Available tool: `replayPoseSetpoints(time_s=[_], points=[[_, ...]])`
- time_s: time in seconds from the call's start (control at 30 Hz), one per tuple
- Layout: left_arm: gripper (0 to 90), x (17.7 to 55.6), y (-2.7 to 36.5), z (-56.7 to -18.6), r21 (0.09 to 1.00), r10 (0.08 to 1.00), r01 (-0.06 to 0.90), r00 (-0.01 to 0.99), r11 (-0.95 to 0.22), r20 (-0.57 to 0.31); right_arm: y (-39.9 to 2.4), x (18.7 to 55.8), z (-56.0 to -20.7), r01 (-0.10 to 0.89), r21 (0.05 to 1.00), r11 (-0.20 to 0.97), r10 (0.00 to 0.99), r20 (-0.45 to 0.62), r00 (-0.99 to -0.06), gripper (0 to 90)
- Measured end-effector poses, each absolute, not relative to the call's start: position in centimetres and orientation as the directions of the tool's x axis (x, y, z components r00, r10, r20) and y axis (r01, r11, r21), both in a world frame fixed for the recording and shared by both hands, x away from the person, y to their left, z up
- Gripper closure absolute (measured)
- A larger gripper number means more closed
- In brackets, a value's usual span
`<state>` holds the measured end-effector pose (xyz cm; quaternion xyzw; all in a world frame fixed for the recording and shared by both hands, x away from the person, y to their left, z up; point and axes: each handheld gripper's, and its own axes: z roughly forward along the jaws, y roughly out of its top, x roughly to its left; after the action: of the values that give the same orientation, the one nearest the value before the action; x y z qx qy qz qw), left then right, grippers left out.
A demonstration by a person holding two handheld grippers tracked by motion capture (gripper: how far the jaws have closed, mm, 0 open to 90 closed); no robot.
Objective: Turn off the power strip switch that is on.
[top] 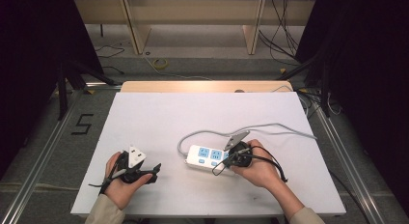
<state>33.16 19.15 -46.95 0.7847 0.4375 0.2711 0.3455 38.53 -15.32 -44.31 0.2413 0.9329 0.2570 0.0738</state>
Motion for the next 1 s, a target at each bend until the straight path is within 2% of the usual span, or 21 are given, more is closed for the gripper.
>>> replayPoseSetpoints(time_s=[1.0], points=[[15.4, 33.12, 18.97, -46.94, 0.776, 0.871, 0.500, 0.474, -0.386, 0.128, -15.04, 38.25, -44.48, 0.437, 0.512, 0.740, 0.514, -0.010, -0.858, 90.0]])
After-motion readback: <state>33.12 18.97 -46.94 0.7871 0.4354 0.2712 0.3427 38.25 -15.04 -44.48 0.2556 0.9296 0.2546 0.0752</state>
